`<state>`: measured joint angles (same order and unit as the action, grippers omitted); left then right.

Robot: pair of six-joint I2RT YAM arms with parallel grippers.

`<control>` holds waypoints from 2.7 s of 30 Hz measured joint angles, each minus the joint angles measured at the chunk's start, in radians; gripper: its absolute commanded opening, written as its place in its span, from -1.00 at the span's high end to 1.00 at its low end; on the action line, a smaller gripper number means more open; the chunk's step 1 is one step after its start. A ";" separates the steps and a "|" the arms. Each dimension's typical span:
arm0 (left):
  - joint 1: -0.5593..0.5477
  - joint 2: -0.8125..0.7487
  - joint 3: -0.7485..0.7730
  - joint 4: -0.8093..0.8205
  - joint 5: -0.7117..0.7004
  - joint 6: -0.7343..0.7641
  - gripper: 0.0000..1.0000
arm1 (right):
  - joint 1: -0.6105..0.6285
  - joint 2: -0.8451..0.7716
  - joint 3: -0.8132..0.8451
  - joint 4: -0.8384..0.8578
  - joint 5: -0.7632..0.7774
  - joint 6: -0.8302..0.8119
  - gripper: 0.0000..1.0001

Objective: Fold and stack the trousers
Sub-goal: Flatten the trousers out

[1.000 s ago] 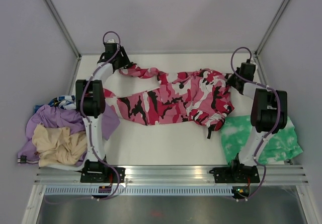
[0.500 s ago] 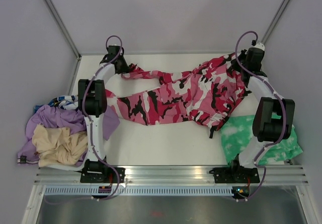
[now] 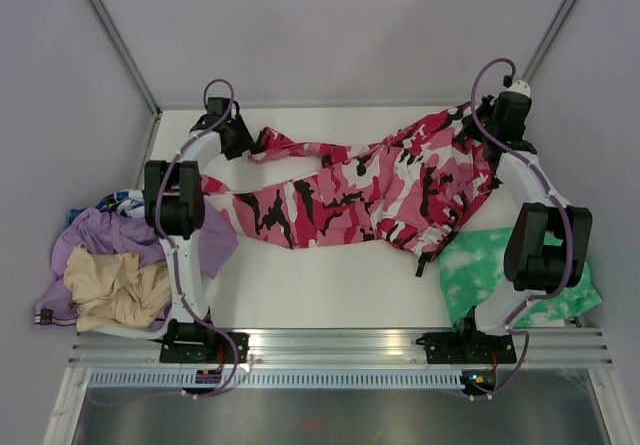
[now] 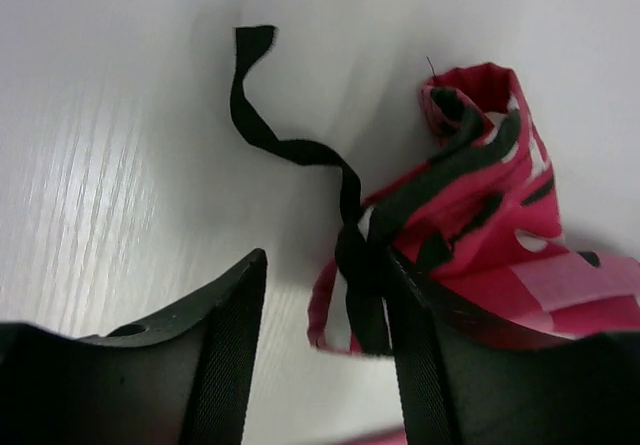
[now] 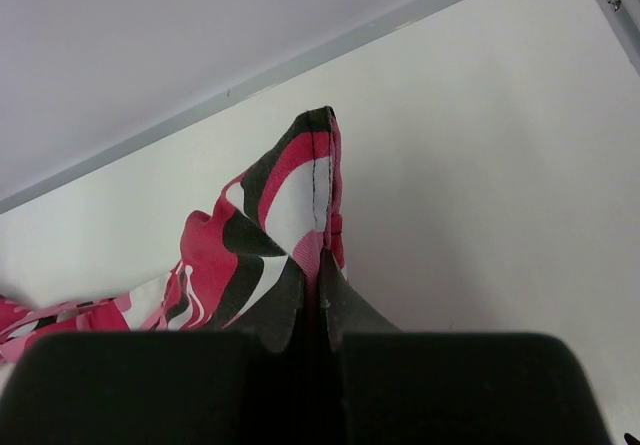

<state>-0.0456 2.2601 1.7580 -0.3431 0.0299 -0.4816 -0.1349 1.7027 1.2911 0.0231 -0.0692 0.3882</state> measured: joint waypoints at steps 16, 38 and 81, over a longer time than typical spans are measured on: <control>-0.073 -0.230 -0.273 0.156 0.018 -0.422 -0.26 | -0.001 0.000 -0.025 0.019 -0.022 0.044 0.99; -0.109 -0.037 -0.138 0.109 -0.187 -0.643 0.95 | -0.001 -0.019 -0.047 0.011 -0.009 0.035 1.00; 0.109 -0.421 0.117 0.028 -0.291 -0.153 0.95 | -0.029 -0.114 0.063 0.025 -0.232 -0.293 0.99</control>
<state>0.0631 1.8393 1.8751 -0.3149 -0.2607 -0.6346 -0.1638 1.5883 1.3537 0.0479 -0.3016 0.0952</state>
